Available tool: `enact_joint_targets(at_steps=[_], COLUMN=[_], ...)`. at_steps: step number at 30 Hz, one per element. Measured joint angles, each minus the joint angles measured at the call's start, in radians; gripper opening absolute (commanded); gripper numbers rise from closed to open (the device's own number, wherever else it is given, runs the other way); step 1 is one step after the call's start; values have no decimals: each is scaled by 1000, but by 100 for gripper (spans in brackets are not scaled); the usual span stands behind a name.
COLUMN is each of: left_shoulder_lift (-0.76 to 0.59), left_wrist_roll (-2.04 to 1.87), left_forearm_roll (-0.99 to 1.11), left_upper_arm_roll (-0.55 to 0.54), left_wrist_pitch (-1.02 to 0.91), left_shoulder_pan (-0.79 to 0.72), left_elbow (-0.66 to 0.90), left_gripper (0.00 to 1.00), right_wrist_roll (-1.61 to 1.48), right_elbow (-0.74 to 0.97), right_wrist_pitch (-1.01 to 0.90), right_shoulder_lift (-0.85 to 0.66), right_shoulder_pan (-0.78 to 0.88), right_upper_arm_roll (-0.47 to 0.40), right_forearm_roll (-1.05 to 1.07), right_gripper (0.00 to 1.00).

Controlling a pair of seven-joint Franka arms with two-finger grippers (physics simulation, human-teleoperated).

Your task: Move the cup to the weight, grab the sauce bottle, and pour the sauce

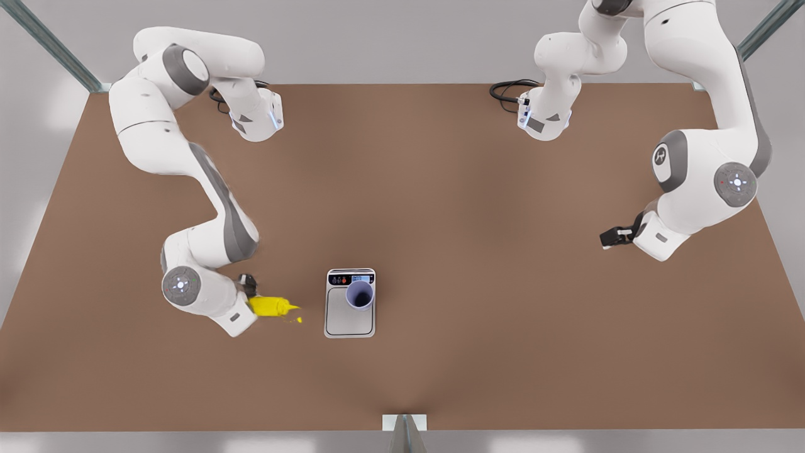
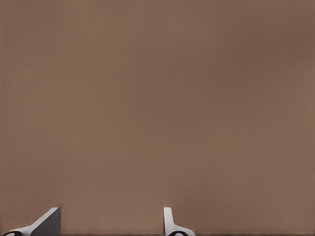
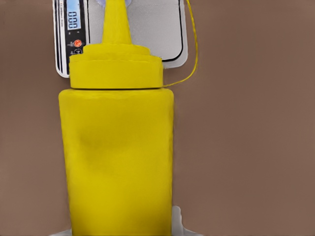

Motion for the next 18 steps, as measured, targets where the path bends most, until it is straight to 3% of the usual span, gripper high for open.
enact_joint_targets(at_steps=[4,9,12,18], left_shoulder_lift=[30,47,48,59], left_wrist_roll=[-11,-6,-7,-18], left_forearm_roll=[0,0,-1,-3], left_upper_arm_roll=[-3,-5,-5,-3], left_wrist_pitch=[-1,8,6,-3], left_shoulder_pan=[0,-14,-16,-36], left_elbow=[-4,-9,-6,6], left_gripper=[100,100,100,100], right_wrist_roll=[-400,-677,-900,-1043], right_elbow=[-69,-103,-218,-308], right_wrist_pitch=[68,54,56,-53], right_shoulder_lift=[1,82,84,108], right_shoulder_pan=[-22,-110,-172,-256], right_upper_arm_roll=[-147,-153,-154,-154], right_forearm_roll=[454,702,953,1115], right_gripper=[53,53,53,54])
